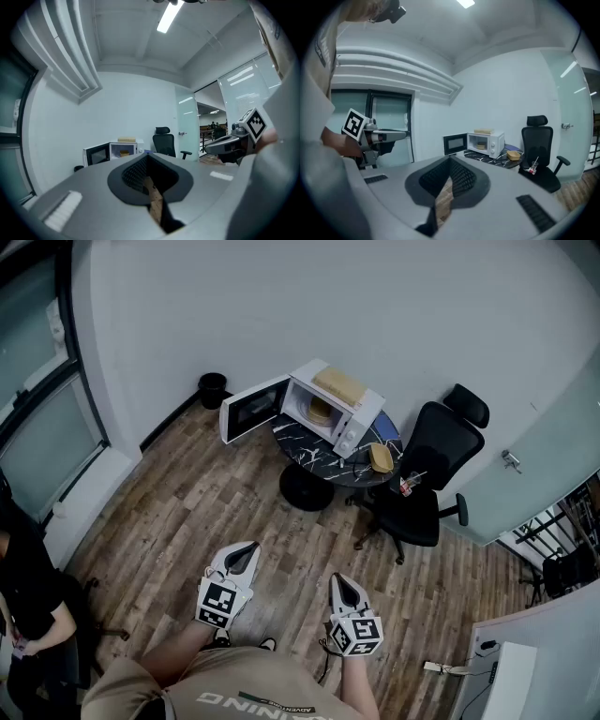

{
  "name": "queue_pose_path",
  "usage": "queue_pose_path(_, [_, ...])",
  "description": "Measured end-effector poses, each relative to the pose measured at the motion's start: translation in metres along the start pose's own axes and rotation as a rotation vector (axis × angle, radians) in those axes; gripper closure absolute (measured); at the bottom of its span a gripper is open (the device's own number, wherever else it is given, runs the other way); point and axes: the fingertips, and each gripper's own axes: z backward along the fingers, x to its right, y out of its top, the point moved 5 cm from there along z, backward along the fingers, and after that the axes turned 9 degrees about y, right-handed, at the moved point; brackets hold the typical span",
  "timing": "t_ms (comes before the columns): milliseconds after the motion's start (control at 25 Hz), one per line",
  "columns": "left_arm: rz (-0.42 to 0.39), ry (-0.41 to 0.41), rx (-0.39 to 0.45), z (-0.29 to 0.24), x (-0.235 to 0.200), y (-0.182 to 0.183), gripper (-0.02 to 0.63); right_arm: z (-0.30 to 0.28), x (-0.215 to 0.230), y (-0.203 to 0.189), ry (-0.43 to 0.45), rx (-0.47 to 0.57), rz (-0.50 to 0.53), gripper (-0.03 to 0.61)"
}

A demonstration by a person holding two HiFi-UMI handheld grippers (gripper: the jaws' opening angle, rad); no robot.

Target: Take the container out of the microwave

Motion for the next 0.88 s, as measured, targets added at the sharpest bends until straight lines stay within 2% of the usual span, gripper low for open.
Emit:
queue_pose_path(200, [-0.015, -0.012, -0.02, -0.003, -0.007, -0.006, 0.613, -0.017, -0.002, 0.002, 0.023, -0.001, 0.012, 0.572])
queue_pose_path(480, [-0.048, -0.072, -0.067, -0.001, -0.018, -0.026, 0.613, -0.033, -0.018, -0.015, 0.009, 0.003, -0.046, 0.572])
queue_pose_path(680, [-0.056, -0.12, -0.109, -0.004, -0.037, -0.048, 0.612, -0.048, -0.037, -0.038, 0.001, -0.033, -0.09, 0.572])
queue_pose_path(880, [-0.029, -0.157, -0.151, -0.007, -0.036, -0.066, 0.612, -0.06, -0.044, -0.048, 0.001, -0.088, -0.12, 0.571])
